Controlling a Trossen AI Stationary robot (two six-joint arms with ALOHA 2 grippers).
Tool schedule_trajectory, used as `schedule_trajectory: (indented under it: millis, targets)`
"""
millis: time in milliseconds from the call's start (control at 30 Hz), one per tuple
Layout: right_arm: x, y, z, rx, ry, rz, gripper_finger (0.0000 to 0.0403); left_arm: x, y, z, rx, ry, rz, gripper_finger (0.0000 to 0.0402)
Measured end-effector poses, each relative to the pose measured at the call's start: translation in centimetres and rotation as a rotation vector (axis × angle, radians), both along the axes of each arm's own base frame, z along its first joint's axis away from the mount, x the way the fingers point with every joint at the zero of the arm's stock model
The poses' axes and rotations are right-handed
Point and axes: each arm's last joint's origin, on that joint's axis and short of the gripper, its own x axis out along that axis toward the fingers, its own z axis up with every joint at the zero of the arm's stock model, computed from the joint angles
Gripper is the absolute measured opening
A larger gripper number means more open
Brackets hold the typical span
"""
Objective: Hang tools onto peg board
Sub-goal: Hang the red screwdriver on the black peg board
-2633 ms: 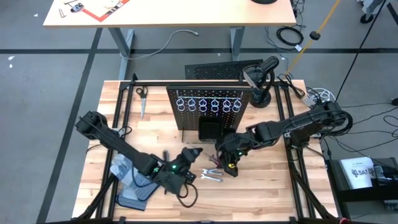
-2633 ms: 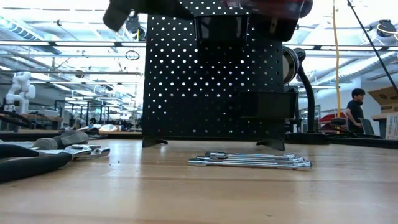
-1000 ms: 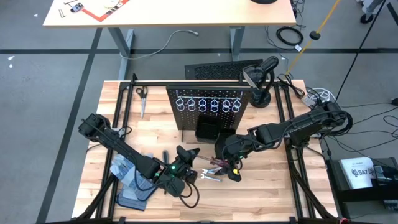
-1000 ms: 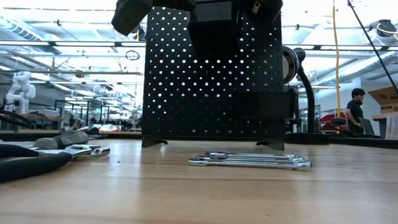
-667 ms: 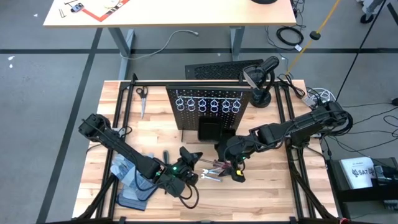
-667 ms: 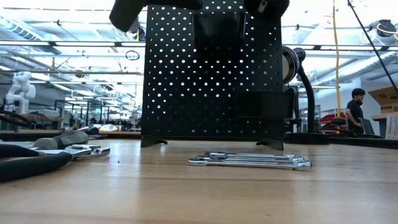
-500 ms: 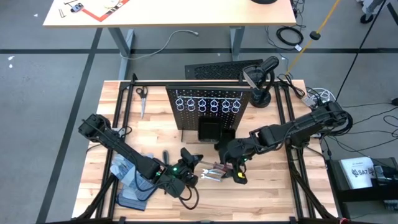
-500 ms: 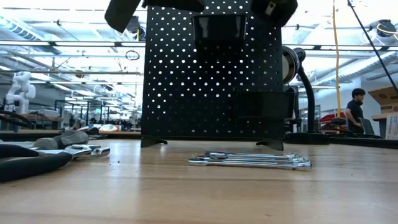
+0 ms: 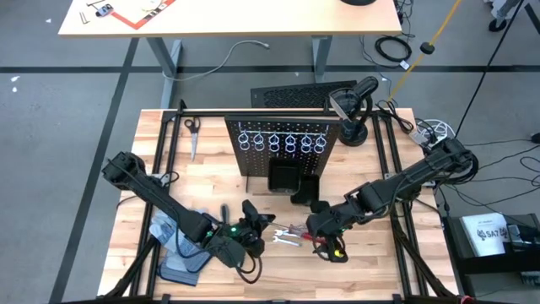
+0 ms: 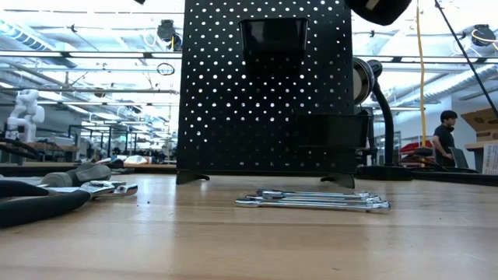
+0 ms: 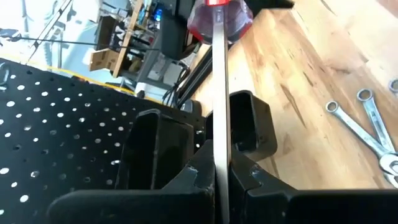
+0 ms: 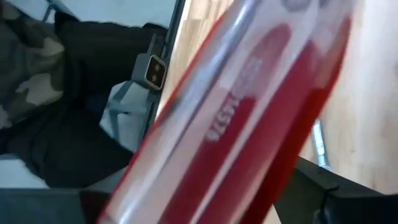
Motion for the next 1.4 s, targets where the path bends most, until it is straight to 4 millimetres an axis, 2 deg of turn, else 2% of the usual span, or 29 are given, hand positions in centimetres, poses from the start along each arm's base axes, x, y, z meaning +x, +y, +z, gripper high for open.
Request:
schedule_trajectory:
  millis: [167,333,500,733,1133,1400]
  targets:
    - [-0.6,-0.2,1.2,-0.082,-0.098,-0.072,0.0226,-0.8,0.3,1.8,-0.038,-0.048,-0.003,0.0009]
    - [-1.2,-0.6,3.5,-0.158,-0.285,-0.130,0.0226,-1.9,0.6,4.1,-0.091,-0.123,-0.013,0.0009]
    - [-2.1,-0.9,5.8,-0.182,-0.448,-0.091,0.0226,-2.8,1.3,6.0,-0.119,-0.175,0.011,0.0008]
    - [-3.5,-1.6,7.9,-0.217,-0.581,-0.085,0.0226,-3.5,1.8,7.0,-0.116,-0.198,0.043,0.0008]
    - [-3.0,-1.7,11.1,-0.384,-0.931,-0.112,0.0226,-3.9,2.4,9.7,-0.188,-0.353,0.045,0.0008]
    - [-2.9,-1.8,13.4,-0.432,-1.179,-0.152,0.0226,-3.8,3.0,11.3,-0.226,-0.461,0.017,0.0008]
